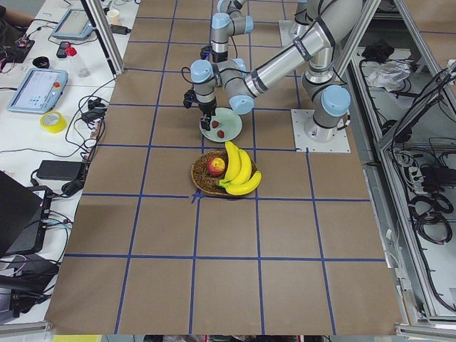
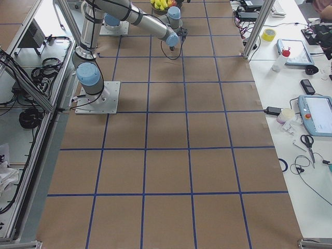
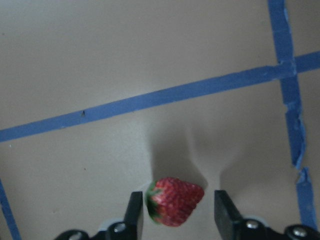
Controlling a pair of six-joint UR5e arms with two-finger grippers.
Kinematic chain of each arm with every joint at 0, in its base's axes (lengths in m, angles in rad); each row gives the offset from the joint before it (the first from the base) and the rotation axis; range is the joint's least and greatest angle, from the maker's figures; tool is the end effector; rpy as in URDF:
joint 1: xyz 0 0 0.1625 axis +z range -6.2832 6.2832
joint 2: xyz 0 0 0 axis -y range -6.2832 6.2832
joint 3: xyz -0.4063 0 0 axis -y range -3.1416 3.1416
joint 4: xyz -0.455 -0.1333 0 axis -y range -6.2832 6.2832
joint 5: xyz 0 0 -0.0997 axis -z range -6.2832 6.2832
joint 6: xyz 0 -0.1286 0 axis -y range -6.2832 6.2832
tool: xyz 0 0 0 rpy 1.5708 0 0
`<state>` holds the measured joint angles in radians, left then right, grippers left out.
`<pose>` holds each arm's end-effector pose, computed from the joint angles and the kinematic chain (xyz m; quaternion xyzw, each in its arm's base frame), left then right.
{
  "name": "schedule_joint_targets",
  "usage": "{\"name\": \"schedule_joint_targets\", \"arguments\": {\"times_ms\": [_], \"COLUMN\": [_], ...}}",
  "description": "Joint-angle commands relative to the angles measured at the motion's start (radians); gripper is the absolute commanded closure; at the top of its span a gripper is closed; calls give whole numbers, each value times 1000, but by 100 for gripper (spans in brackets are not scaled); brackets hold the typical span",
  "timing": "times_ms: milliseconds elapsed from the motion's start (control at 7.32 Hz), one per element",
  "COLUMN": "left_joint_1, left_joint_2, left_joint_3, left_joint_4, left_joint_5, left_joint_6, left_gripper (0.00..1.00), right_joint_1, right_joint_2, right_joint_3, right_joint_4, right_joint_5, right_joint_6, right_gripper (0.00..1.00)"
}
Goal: Collect all strawberries into plate
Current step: 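Raise the right arm back to rest while the left gripper reaches the center strawberry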
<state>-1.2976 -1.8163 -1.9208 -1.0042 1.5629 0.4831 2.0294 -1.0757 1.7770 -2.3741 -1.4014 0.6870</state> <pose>0.0248 -0.5864 0.1700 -0.1047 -0.9944 -0.0120 0.0090 0.4279 -0.5167 0.1105 0.1091 0.9891 0.0031 0.0985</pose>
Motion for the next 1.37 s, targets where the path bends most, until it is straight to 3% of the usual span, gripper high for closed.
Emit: {"name": "schedule_joint_targets", "arguments": {"times_ms": [0,137,410,683,820,956,1229], "left_joint_1": [-6,-14,-185,-340,-377,-438,-482], "left_joint_2": [29,34,29,-3,-32,-72,-127], "left_joint_3": [23,22,23,26,22,20,20], "left_joint_4": [-68,-77,-62,17,36,67,162], "left_joint_5": [-68,-124,-116,-116,-116,-115,-89], "left_joint_6": [-34,-126,-362,-596,-647,-684,-793], "left_gripper": [10,10,11,10,11,13,13], "right_joint_1": [-67,-130,-240,-273,-267,-265,-264], "right_joint_2": [-151,-226,-355,-464,-501,-519,-514], "right_joint_3": [1,-8,-11,-42,-103,-184,-205], "right_joint_4": [212,324,494,635,739,740,719], "right_joint_5": [-126,-131,-142,-220,-229,-214,-211], "right_joint_6": [-151,-226,-390,-491,-510,-520,-518], "right_gripper": [0,0,0,0,0,0,0]}}
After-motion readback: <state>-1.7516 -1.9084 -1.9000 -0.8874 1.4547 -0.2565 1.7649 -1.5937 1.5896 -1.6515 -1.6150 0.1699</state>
